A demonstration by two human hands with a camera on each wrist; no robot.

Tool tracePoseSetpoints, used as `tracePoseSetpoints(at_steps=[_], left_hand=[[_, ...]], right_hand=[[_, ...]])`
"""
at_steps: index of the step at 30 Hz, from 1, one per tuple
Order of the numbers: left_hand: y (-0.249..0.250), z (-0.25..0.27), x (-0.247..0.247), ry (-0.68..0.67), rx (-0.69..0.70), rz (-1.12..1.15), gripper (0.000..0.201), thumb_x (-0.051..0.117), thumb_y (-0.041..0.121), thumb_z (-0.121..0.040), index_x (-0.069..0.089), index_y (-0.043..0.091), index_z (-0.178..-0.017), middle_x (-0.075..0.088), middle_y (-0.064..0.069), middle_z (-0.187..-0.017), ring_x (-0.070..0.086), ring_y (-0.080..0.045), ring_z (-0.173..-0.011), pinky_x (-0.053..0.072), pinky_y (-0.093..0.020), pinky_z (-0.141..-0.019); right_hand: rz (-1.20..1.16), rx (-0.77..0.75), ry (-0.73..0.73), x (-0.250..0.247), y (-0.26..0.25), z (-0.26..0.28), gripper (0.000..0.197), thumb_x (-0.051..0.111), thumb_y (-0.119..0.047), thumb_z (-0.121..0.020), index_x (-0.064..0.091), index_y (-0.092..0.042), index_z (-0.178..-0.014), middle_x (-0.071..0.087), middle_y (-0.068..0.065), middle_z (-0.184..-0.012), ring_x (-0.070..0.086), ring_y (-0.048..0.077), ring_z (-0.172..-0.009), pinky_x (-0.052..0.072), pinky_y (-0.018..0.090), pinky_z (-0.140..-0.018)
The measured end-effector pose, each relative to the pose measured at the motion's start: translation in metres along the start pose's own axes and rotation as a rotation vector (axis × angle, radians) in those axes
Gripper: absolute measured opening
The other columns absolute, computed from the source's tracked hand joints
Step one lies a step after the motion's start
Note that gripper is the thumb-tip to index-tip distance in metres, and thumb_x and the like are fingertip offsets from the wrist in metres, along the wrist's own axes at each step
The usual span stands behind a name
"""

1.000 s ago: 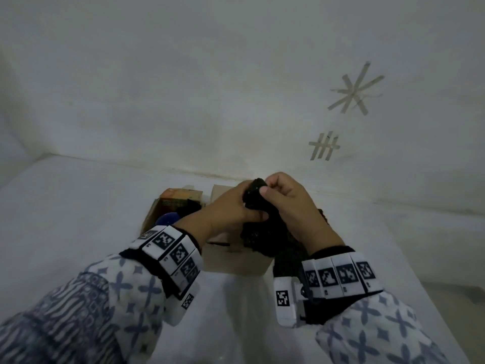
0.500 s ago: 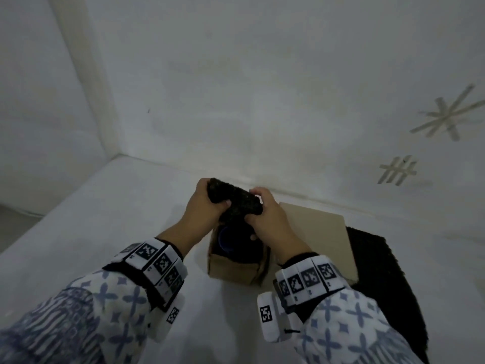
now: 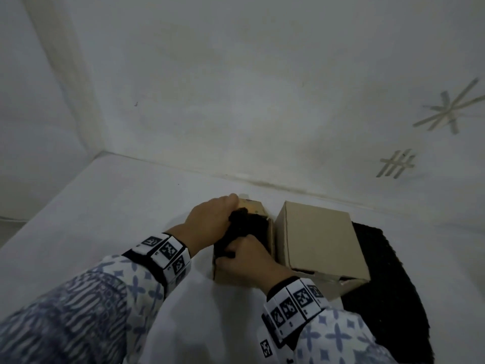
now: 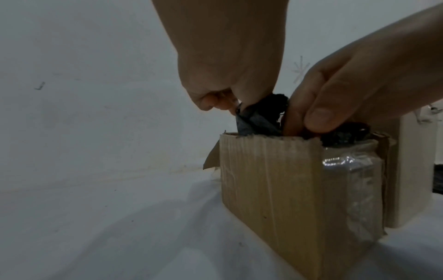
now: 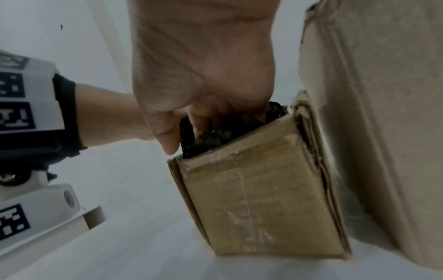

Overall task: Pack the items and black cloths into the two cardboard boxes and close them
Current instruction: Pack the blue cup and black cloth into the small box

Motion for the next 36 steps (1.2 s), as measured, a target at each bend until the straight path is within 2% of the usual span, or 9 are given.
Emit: tracePoseSetpoints(at_steps=[6,10,12,15,19,23,26,32,36], left_hand=[[0.0,-0.006,-0.005,-0.391,0.211,-0.344,0.026,0.053,0.02,-0.081,0.068,0.027,-0.101,0.064,0.005,-0.105,0.044,-0.021,-0.097,0.026,-0.036,-0.08],[-0.005,-0.008,-0.016,-0.548,0.272,-0.356,0.022,0.057,0.033,-0.078,0.071,0.029,-0.095,0.065,0.009,-0.094,0.041,-0.019,-0.097,0.019,-0.036,-0.076],[-0.006,-0.007,-0.016,-0.562,0.292,-0.353,0.02,0.058,0.034,-0.081,0.07,0.028,-0.096,0.066,0.009,-0.1,0.04,-0.019,-0.102,0.017,-0.037,-0.079],[-0.006,-0.004,-0.009,-0.519,0.242,-0.202,0.021,0.065,0.033,-0.079,0.059,0.026,-0.098,0.06,0.001,-0.108,0.037,-0.018,-0.096,0.02,-0.036,-0.087],[-0.014,0.001,-0.008,-0.496,0.069,0.154,0.039,0.072,0.024,-0.076,0.051,0.027,-0.109,0.062,0.006,-0.104,0.049,-0.013,-0.093,0.033,-0.037,-0.095],[-0.023,0.006,-0.008,-0.61,0.102,0.154,0.032,0.069,0.029,-0.081,0.069,0.026,-0.113,0.057,0.002,-0.118,0.051,-0.017,-0.107,0.039,-0.036,-0.099],[-0.017,0.01,-0.004,-0.614,0.171,-0.007,0.025,0.061,0.036,-0.085,0.071,0.027,-0.106,0.06,0.008,-0.117,0.049,-0.016,-0.111,0.027,-0.036,-0.091],[0.006,0.016,0.01,-0.587,0.148,-0.257,0.023,0.056,0.042,-0.084,0.067,0.027,-0.098,0.055,0.006,-0.089,0.035,-0.021,-0.096,0.023,-0.041,-0.087],[0.018,0.017,0.021,-0.545,0.098,-0.34,0.032,0.051,0.038,-0.088,0.055,0.023,-0.115,0.06,-0.004,-0.106,0.041,-0.027,-0.108,0.022,-0.049,-0.1]], right_hand=[[0.261,0.0,-0.101,0.004,-0.001,0.002,0.04,0.043,-0.037,-0.092,0.064,-0.004,-0.093,0.062,0.016,-0.105,0.049,0.03,-0.104,0.044,0.04,-0.092],[-0.049,0.111,0.034,-0.015,0.007,0.001,0.018,0.064,-0.028,-0.08,0.052,-0.017,-0.072,0.053,0.006,-0.09,0.052,0.023,-0.088,0.05,0.033,-0.074],[-0.18,0.129,0.215,-0.03,0.008,0.002,0.025,0.067,-0.019,-0.076,0.048,-0.02,-0.093,0.047,0.005,-0.107,0.05,0.021,-0.092,0.043,0.022,-0.064],[-0.165,0.098,0.118,-0.043,0.007,0.001,0.067,0.064,-0.013,-0.08,0.035,-0.024,-0.139,0.046,0.007,-0.135,0.051,0.025,-0.118,0.043,0.021,-0.083],[0.141,0.001,-0.003,-0.041,0.004,0.004,0.03,0.055,-0.011,-0.087,0.068,-0.017,-0.114,0.066,0.005,-0.121,0.058,0.023,-0.113,0.042,0.021,-0.085],[0.335,-0.046,-0.227,-0.033,0.0,0.009,0.03,0.048,-0.012,-0.089,0.07,-0.011,-0.109,0.068,0.01,-0.118,0.06,0.027,-0.104,0.046,0.03,-0.093],[0.407,0.026,-0.337,-0.027,-0.002,0.005,0.025,0.047,-0.025,-0.091,0.063,-0.006,-0.084,0.066,0.016,-0.095,0.054,0.025,-0.082,0.045,0.033,-0.077],[0.54,0.021,-0.426,-0.019,-0.005,-0.004,0.031,0.047,-0.025,-0.095,0.064,-0.001,-0.107,0.064,0.016,-0.095,0.051,0.022,-0.079,0.043,0.031,-0.074],[0.606,0.05,-0.442,-0.02,-0.005,-0.006,0.03,0.046,-0.018,-0.094,0.063,-0.002,-0.114,0.065,0.019,-0.114,0.059,0.032,-0.097,0.046,0.037,-0.09]])
Point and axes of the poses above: each hand's wrist, its own z-axis away from the middle knuckle, its own x-axis out of the palm, y = z × x, the point moved 1 cm from there along -z, towards the middle knuckle
